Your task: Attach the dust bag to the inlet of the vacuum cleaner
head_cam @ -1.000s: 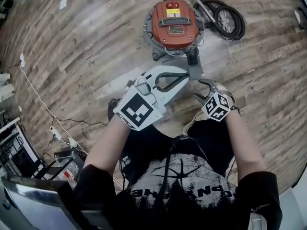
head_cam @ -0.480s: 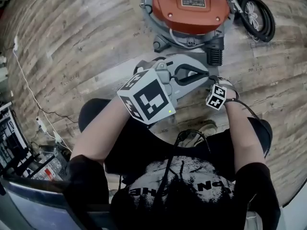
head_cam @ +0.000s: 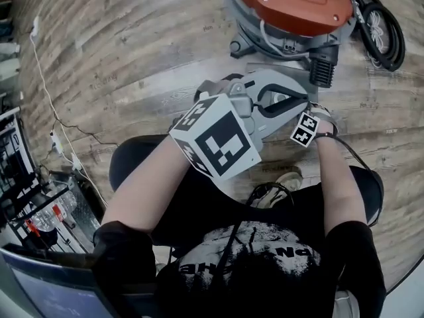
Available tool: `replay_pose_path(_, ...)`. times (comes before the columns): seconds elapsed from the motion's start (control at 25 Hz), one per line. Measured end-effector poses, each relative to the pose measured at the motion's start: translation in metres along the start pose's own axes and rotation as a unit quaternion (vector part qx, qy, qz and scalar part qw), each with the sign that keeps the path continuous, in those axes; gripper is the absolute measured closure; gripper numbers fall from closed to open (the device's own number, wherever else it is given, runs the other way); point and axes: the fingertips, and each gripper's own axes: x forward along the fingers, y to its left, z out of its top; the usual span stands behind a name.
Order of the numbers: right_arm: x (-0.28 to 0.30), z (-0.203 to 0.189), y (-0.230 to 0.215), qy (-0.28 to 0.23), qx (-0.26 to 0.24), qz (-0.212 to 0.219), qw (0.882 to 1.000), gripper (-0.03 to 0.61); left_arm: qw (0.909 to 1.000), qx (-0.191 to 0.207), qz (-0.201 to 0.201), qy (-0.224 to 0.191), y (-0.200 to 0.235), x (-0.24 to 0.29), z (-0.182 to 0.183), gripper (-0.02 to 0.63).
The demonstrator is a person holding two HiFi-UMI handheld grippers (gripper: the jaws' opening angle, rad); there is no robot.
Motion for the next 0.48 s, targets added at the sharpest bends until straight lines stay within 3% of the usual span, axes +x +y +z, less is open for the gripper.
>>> replay_pose_path(0.2,-0.01,0.0,-0.004,-0.006,-0.003,-0.001,1.0,0.488,0.9998,-0.003,0.003,0.017,-0.007,0.0,-0.009,0.614)
replay_pose_path(0.48,-0.029,0.0,-0.013,-0.024,-0.003,-0.01,1.0,0.535,0.9995,0.003,0.001,0.031,-0.018,0.005,-0.013,0.614)
